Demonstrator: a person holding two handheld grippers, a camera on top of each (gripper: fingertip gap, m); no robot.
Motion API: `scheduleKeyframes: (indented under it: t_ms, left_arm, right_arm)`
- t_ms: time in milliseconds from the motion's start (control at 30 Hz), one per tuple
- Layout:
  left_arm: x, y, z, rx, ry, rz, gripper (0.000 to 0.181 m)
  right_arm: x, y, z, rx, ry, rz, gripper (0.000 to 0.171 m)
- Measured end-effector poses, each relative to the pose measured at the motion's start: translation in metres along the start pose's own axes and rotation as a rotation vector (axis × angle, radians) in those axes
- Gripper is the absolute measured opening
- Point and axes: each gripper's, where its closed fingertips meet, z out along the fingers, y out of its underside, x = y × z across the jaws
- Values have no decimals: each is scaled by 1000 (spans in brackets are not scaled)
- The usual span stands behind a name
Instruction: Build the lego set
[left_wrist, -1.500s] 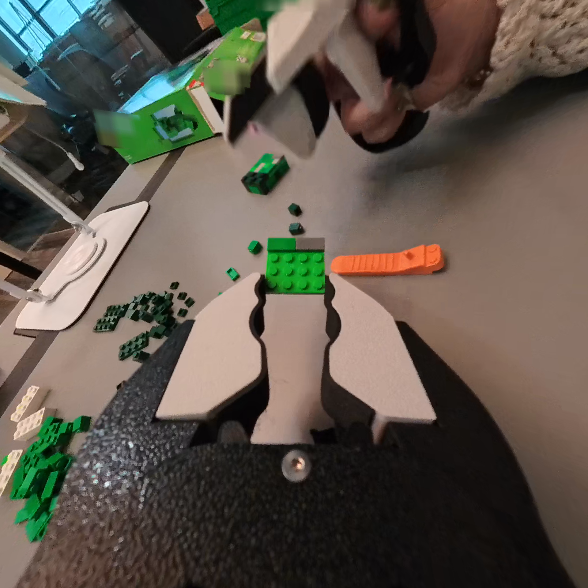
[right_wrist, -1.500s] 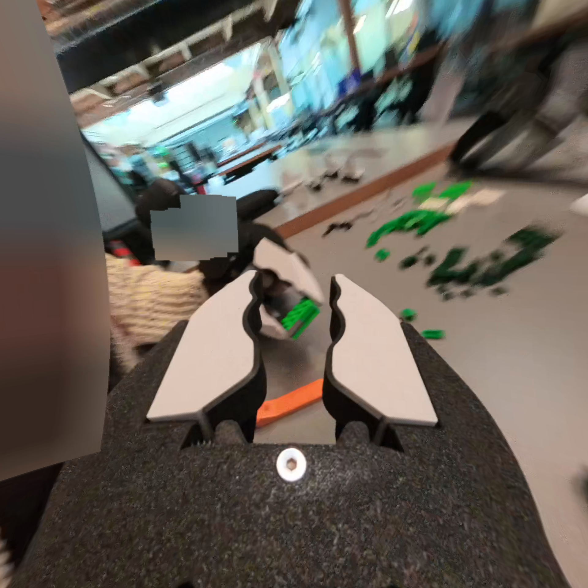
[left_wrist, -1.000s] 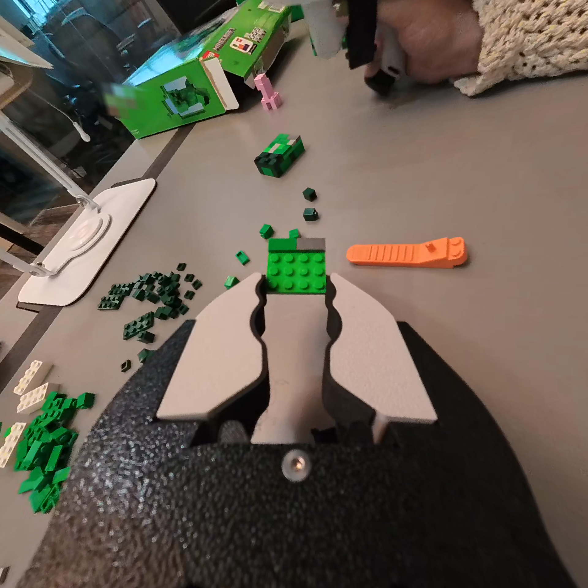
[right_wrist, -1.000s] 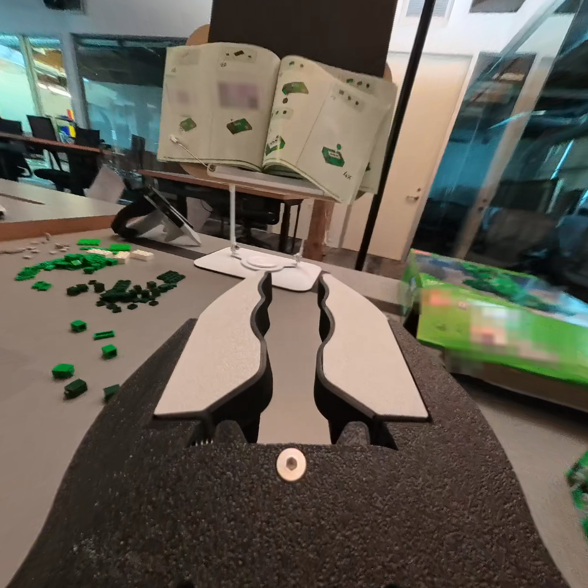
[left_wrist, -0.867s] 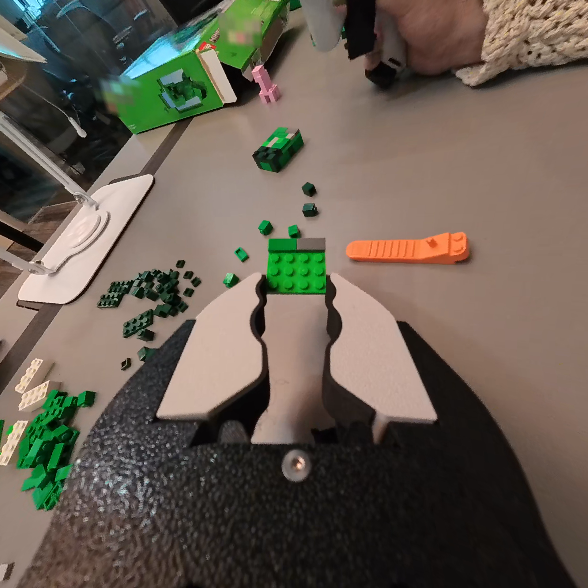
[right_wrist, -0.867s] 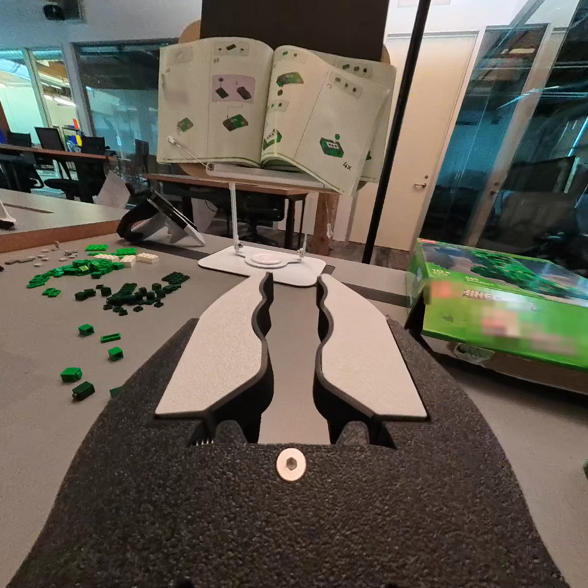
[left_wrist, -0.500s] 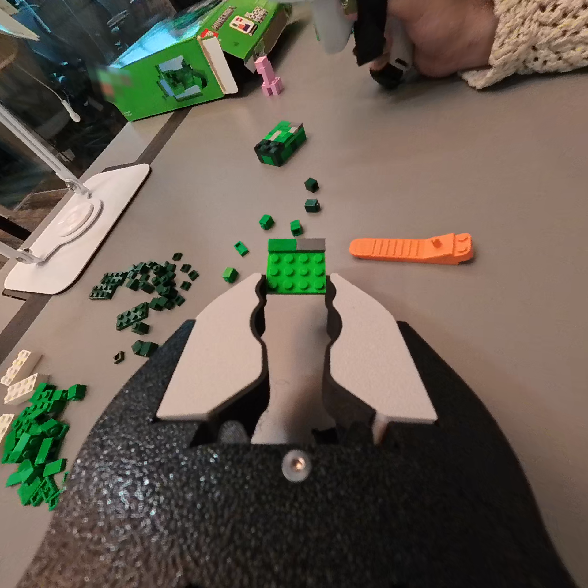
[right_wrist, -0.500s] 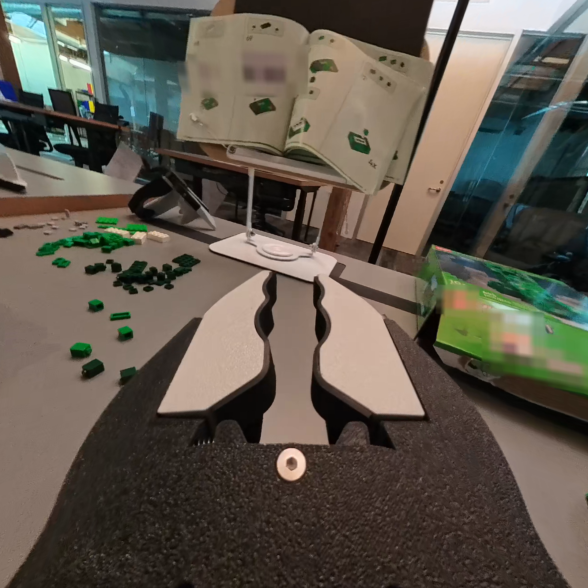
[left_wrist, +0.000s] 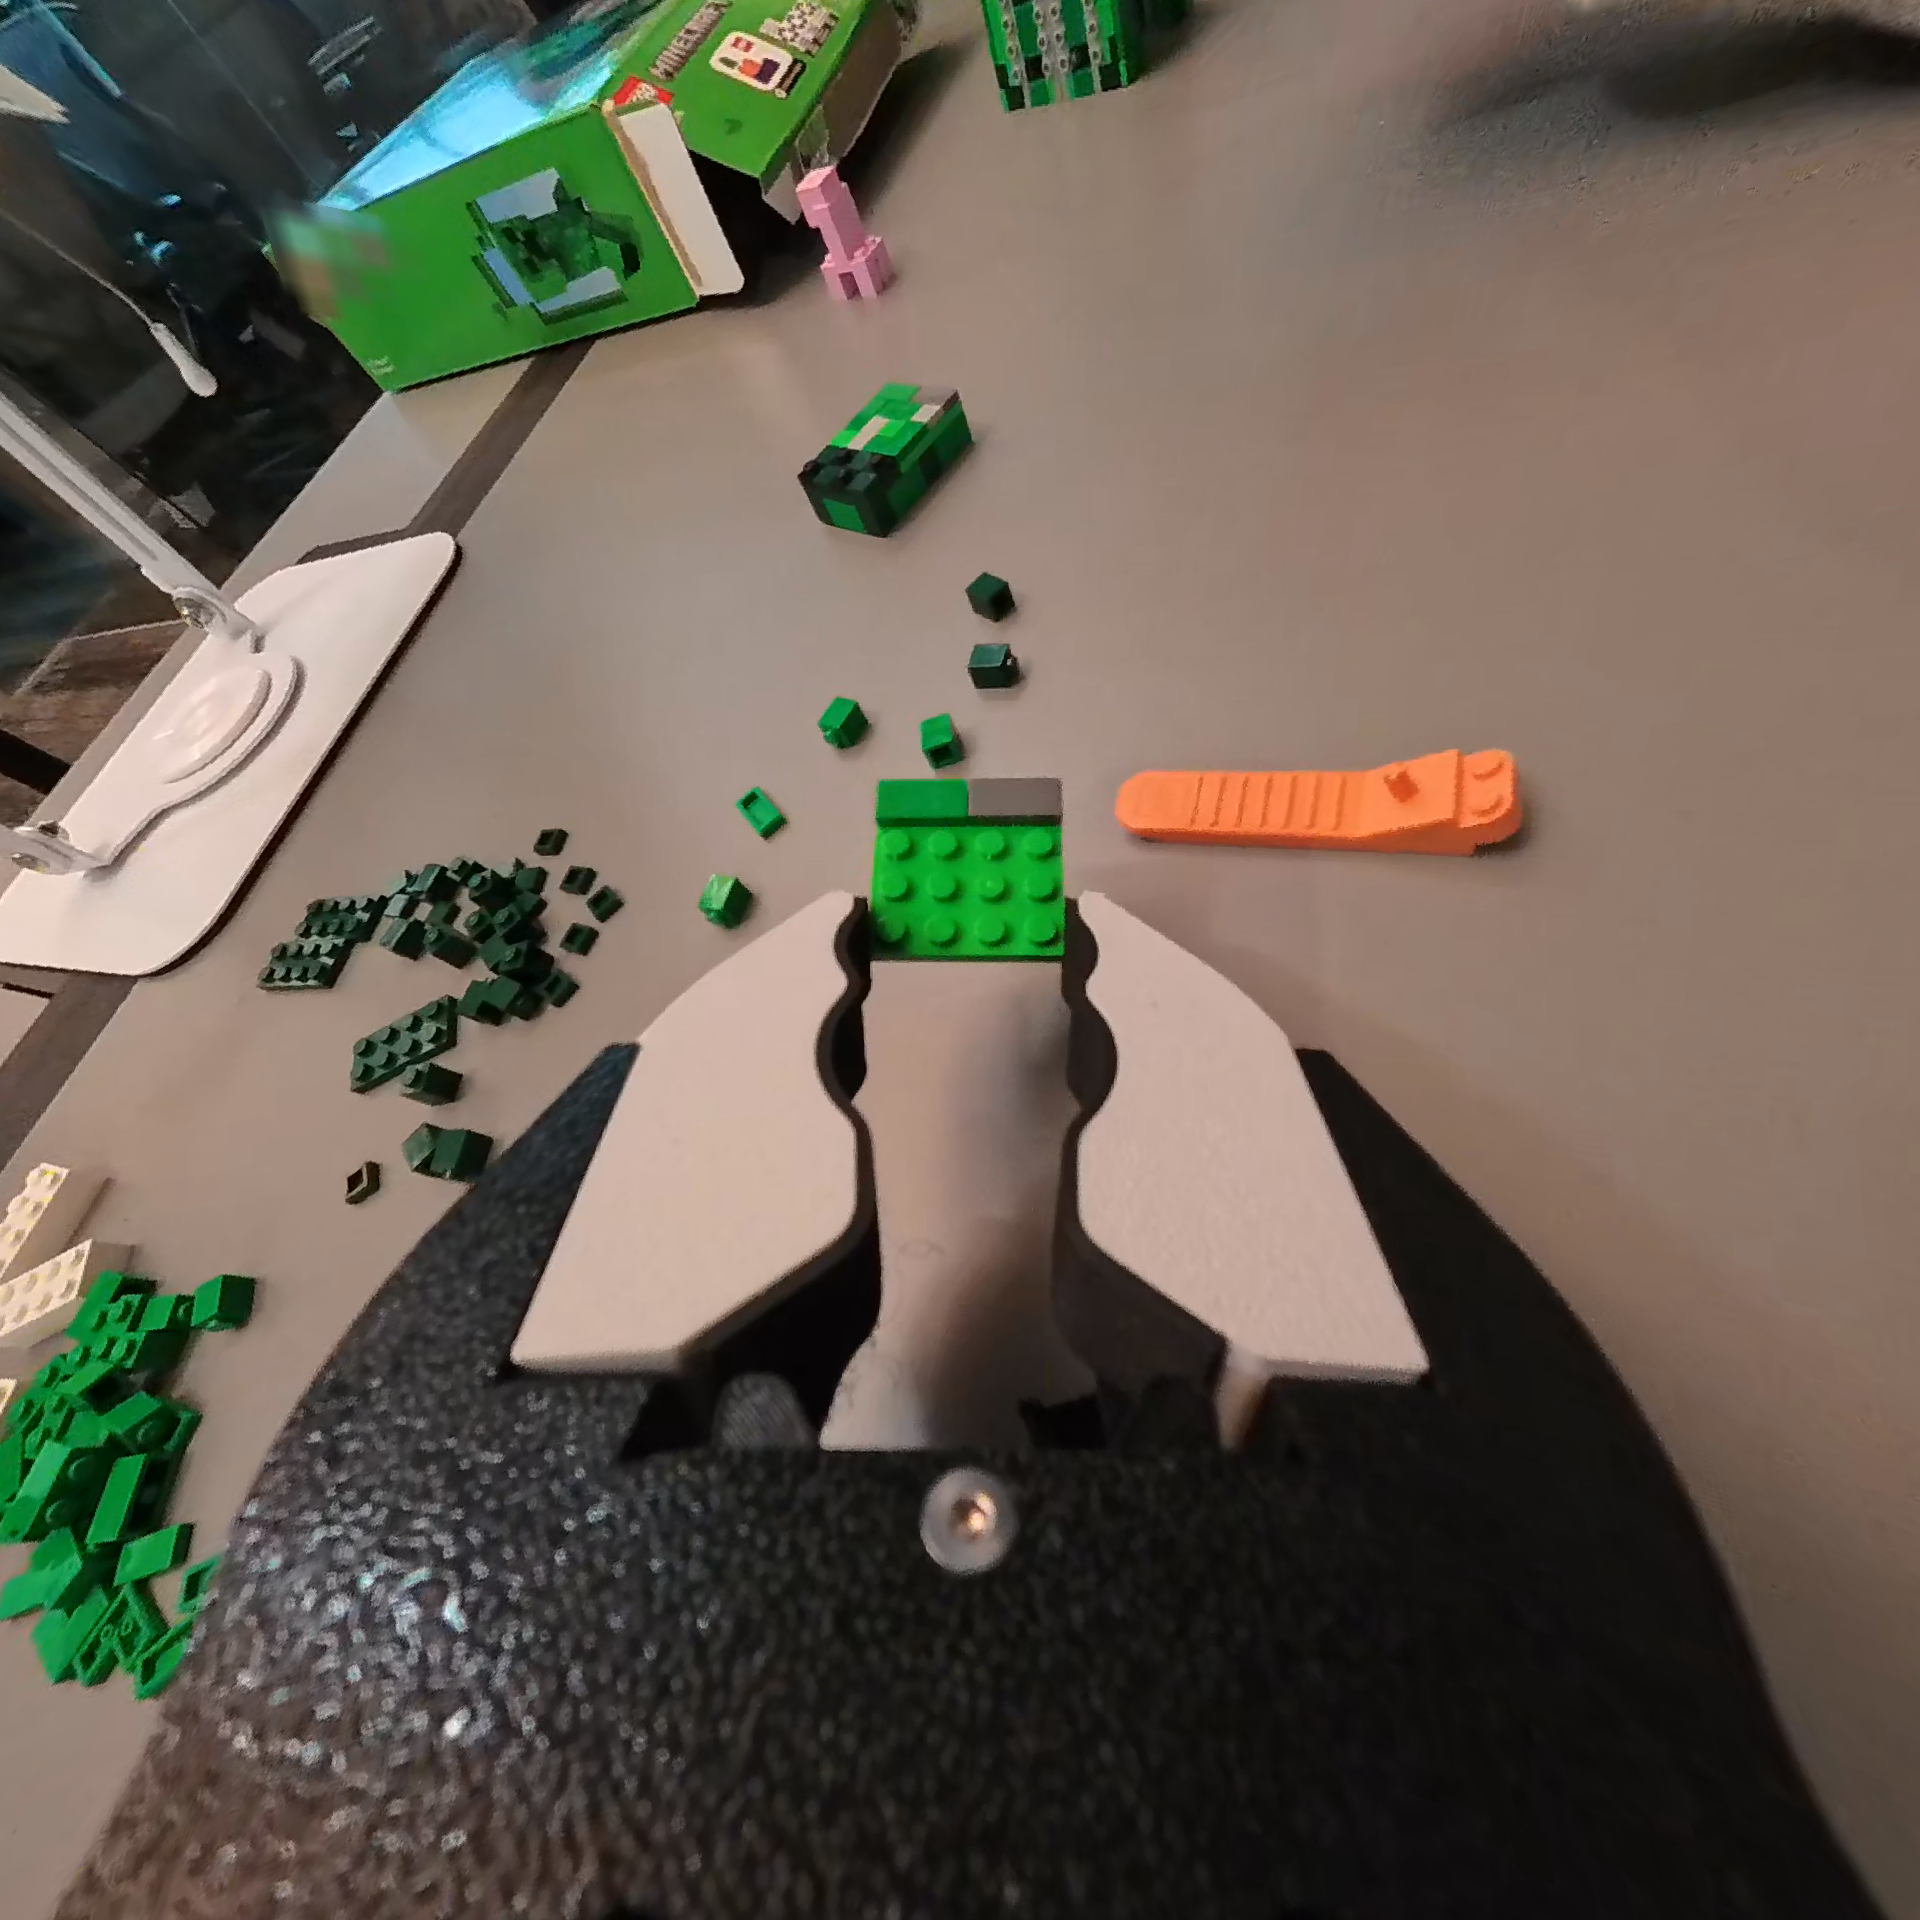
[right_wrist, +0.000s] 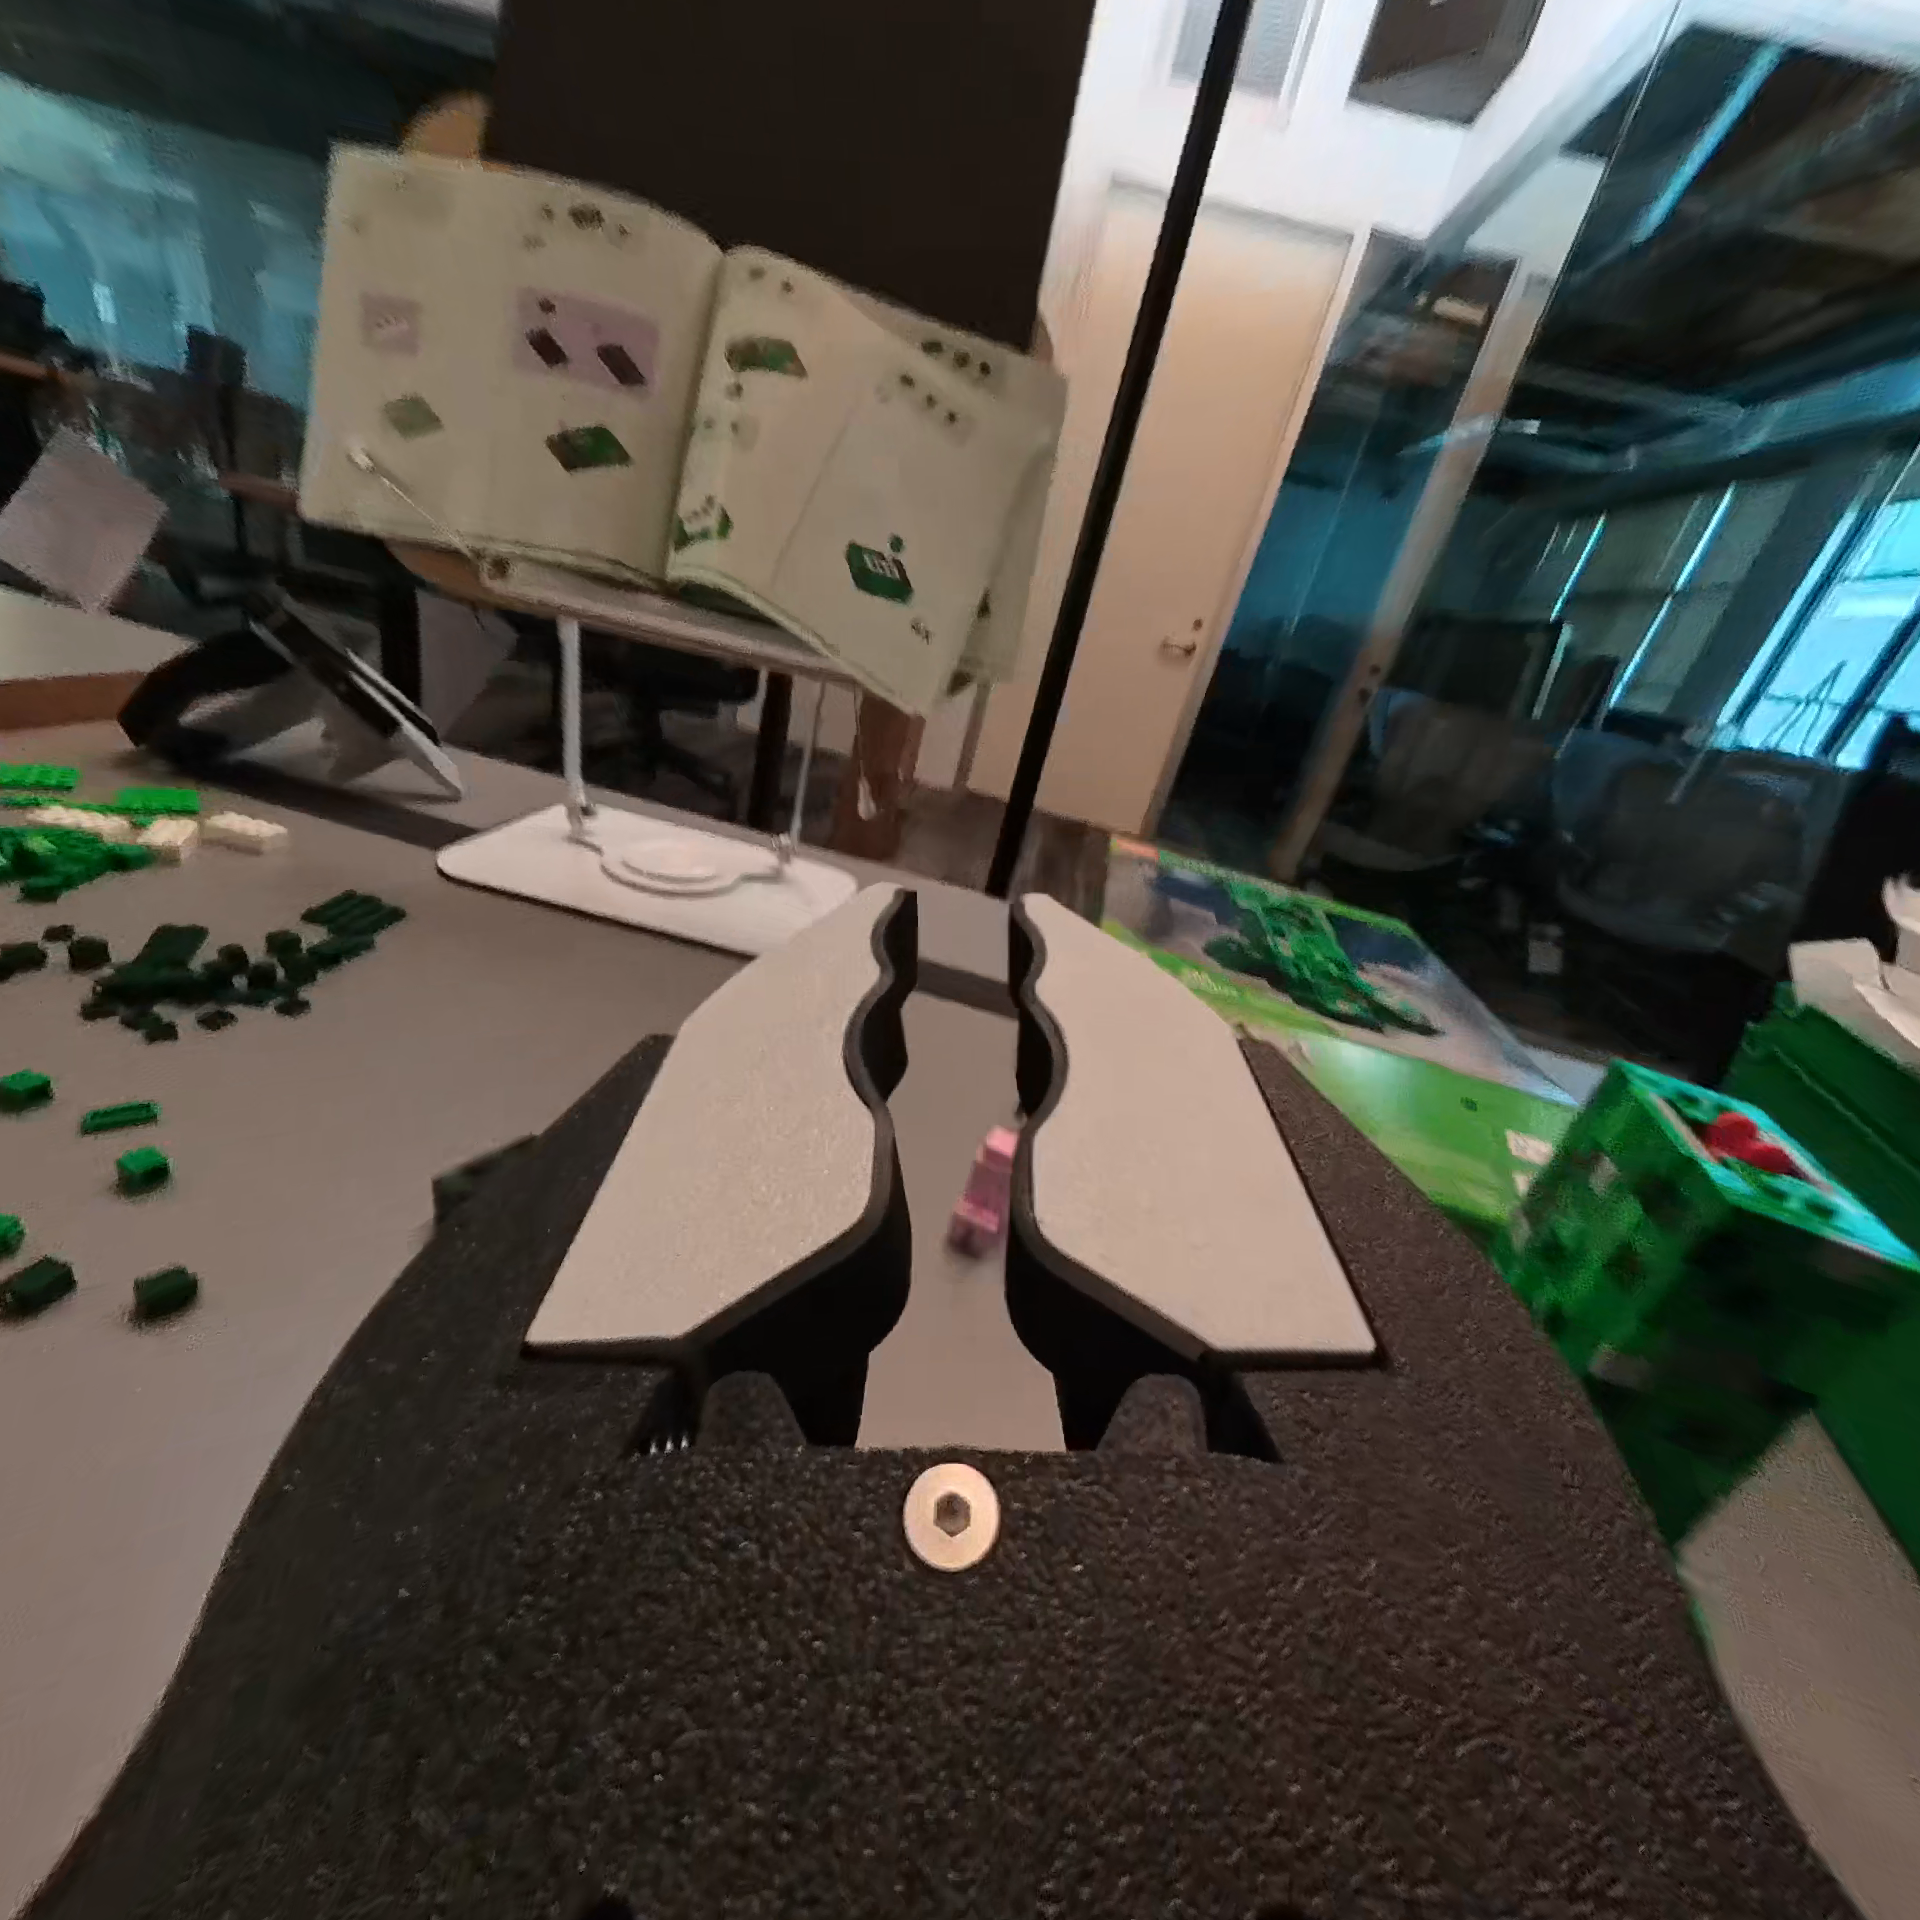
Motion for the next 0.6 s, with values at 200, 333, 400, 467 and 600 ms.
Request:
scheduleKeyframes:
  t_ms: [200, 333, 400, 467, 600]
  left_arm:
    - [4, 1, 2, -15, 11, 18, 35]
    - [9, -2, 0, 13, 62, 7, 35]
    - [9, -4, -1, 27, 71, -8, 35]
    - [8, -5, -2, 35, 71, -18, 35]
    - [7, -3, -1, 23, 56, -1, 35]
  right_arm:
    - [-27, 15, 4, -119, -207, 33, 16]
    - [-73, 27, 13, -165, -359, 72, 16]
    - [-97, 31, 15, -170, -423, 61, 16]
    - [-114, 35, 18, -156, -431, 26, 16]
    - [-123, 35, 22, -54, -316, -8, 16]
